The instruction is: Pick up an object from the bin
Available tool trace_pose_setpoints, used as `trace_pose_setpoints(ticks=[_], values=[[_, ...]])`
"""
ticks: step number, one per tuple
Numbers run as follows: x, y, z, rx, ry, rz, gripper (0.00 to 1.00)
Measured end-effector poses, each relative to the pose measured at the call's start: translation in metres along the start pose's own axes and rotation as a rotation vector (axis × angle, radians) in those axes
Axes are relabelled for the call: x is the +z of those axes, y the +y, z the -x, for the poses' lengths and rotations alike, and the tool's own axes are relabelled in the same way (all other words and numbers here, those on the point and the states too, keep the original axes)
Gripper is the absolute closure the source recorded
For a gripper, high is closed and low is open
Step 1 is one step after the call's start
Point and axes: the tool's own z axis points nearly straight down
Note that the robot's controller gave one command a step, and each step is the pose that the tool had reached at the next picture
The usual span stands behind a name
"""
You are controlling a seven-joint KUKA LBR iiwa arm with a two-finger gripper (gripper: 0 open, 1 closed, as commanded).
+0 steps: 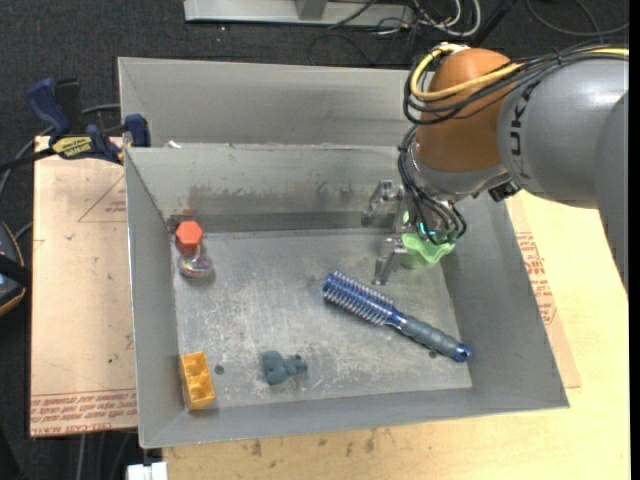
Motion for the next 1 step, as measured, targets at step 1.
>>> trace_pose_setpoints(ticks=[1], values=[[-0.005, 0.0001, 0.0018, -0.001, -0.007, 0.0, 1.0]])
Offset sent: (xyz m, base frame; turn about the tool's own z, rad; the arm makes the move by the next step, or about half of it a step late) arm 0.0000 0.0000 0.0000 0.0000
